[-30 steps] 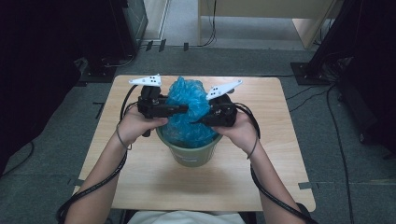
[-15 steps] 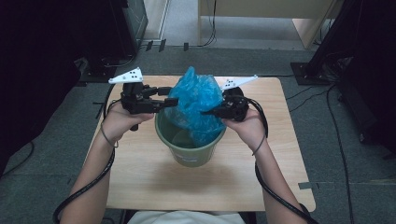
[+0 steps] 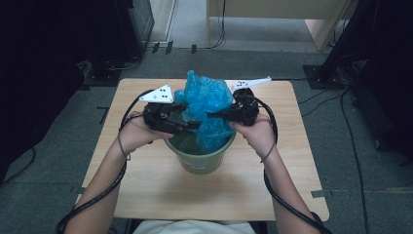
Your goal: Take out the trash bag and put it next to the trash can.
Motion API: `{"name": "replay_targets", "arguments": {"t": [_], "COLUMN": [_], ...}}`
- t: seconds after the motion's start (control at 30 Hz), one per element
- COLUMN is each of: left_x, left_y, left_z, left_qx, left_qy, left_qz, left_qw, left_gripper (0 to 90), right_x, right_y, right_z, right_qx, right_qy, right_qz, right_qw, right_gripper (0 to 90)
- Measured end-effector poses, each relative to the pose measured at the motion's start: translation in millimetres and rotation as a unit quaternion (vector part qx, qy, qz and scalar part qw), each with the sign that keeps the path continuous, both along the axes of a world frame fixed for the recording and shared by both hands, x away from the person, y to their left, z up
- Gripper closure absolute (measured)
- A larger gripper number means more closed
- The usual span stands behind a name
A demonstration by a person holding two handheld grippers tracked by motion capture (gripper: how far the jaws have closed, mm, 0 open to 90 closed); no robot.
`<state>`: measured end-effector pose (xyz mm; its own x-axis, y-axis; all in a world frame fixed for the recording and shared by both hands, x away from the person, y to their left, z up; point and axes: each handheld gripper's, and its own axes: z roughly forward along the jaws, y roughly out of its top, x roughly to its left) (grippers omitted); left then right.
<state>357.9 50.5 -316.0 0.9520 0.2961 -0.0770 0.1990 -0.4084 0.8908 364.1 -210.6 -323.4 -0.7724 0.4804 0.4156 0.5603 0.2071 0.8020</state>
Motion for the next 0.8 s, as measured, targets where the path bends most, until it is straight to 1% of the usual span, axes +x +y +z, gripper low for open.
{"name": "replay_targets", "arguments": {"t": [0.03, 0.07, 0.1, 0.13, 0.23, 0.3, 0.37, 0.4, 0.47, 0.5, 0.53, 0.6, 0.63, 0.67, 0.7, 0.73, 0.77, 0.8], "left_x": [2.7, 2.7, 4.9, 5.6, 6.5, 6.0, 6.1, 6.1, 6.3, 6.2, 6.4, 6.9, 7.4, 8.3, 9.3, 10.8, 12.4, 16.2], "left_y": [-5.5, -5.5, -8.9, -10.3, -11.7, -11.4, -11.6, -12.0, -12.4, -12.4, -12.3, -12.9, -12.8, -12.6, -12.1, -11.1, -9.6, -5.4], "left_z": [-7.0, -7.0, -12.3, -14.2, -14.8, -13.9, -13.7, -14.1, -14.6, -14.5, -14.4, -14.5, -14.4, -14.6, -14.4, -14.4, -14.3, -14.0], "left_qx": [0.012, 0.012, 0.018, 0.019, 0.024, 0.02, 0.02, 0.02, 0.02, 0.019, 0.019, 0.025, 0.027, 0.025, 0.024, 0.022, 0.018, 0.012], "left_qy": [0.0, 0.0, 0.004, 0.005, 0.007, 0.003, 0.017, 0.025, 0.041, 0.048, 0.056, 0.068, 0.07, 0.077, 0.083, 0.088, 0.092, 0.101], "left_qz": [0.005, 0.005, 0.005, 0.005, 0.004, 0.001, -0.004, -0.008, -0.011, -0.013, -0.017, -0.016, -0.014, -0.013, -0.01, -0.006, 0.0, 0.012], "left_qw": [0.9999, 0.9999, 0.9998, 0.9998, 0.9997, 0.9998, 0.9997, 0.9994, 0.9989, 0.9986, 0.9981, 0.9973, 0.9971, 0.9967, 0.9962, 0.9958, 0.9956, 0.9947], "left_gripper": [32.5, 30.8, 30.1, 29.8, 30.6, 33.0, 41.0, 46.6, 57.9, 71.9, 71.9, 82.7, 86.0, 87.5, 88.5, 88.5, 88.6, 88.7], "right_x": [-1.0, -1.9, -2.7, -3.4, -4.3, -4.5, -4.1, -4.0, -4.5, -3.8, -3.8, -2.7, -2.2, -2.0, -0.9, -0.9, -0.4, 1.1], "right_y": [1.3, 2.3, 3.1, 3.9, 5.4, 6.9, 8.0, 8.8, 10.5, 10.4, 10.4, 9.2, 8.4, 7.5, 5.0, 5.0, 3.0, -2.0], "right_z": [1.4, 2.6, 3.9, 4.8, 6.3, 7.0, 7.6, 7.9, 8.4, 7.6, 7.6, 6.6, 6.0, 5.5, 4.1, 4.1, 3.5, 1.9], "right_qx": [0.007, 0.013, 0.018, 0.024, 0.033, 0.044, 0.06, 0.065, 0.063, 0.065, 0.065, 0.066, 0.064, 0.061, 0.051, 0.051, 0.045, 0.042], "right_qy": [0.003, 0.004, 0.006, 0.007, 0.011, 0.016, 0.03, 0.033, 0.031, 0.031, 0.031, 0.029, 0.027, 0.024, 0.007, 0.007, 0.002, -0.005], "right_qz": [0.007, 0.013, 0.018, 0.023, 0.031, 0.038, 0.045, 0.048, 0.047, 0.048, 0.048, 0.045, 0.043, 0.039, 0.028, 0.028, 0.02, 0.01], "right_qw": [0.9999, 0.9998, 0.9996, 0.9994, 0.9989, 0.9982, 0.9967, 0.9962, 0.9964, 0.9963, 0.9963, 0.9964, 0.9966, 0.9971, 0.9983, 0.9983, 0.9988, 0.9991], "right_gripper": [87.2, 87.2, 87.3, 87.2, 87.2, 87.2, 87.2, 87.2, 87.0, 85.8, 85.8, 81.9, 79.6, 75.5, 66.4, 66.4, 64.5, 57.2]}}
